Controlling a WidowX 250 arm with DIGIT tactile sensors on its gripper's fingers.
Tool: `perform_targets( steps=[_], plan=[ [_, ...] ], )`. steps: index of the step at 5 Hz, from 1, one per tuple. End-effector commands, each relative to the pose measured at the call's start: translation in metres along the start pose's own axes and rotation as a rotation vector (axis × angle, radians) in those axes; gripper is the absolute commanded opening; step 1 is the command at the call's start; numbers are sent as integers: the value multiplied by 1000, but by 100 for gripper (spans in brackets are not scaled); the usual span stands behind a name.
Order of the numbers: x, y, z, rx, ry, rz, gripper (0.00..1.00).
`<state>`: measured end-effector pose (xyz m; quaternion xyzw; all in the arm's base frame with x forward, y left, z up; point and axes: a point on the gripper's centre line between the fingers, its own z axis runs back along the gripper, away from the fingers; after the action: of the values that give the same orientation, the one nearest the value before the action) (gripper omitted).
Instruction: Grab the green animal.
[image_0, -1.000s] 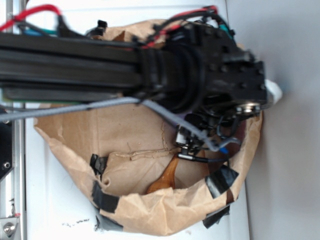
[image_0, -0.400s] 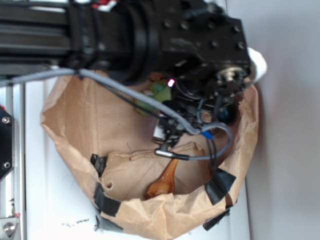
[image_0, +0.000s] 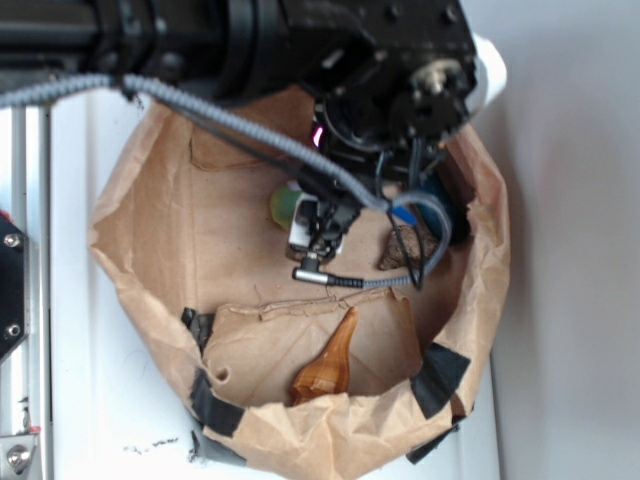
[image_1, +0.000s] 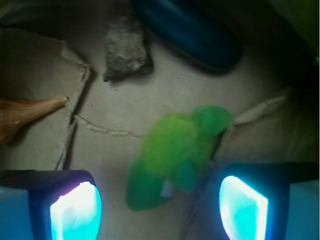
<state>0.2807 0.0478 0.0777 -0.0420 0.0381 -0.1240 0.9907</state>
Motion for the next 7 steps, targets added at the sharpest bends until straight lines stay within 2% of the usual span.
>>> perform_targets(
  steps=[1,2,3,4,5,6,7],
  plan=[
    [23,7,-7,72,9,115,100],
    [26,1,-23,82,52,241,100],
    [26,-17,-38,143,53,372,100],
    [28,-27,-54,179,59,384,100],
    [24,-31,-63,218,30,364,100],
    [19,-31,-59,203,21,335,0],
    [17,-30,-53,197,-12,334,0]
  ],
)
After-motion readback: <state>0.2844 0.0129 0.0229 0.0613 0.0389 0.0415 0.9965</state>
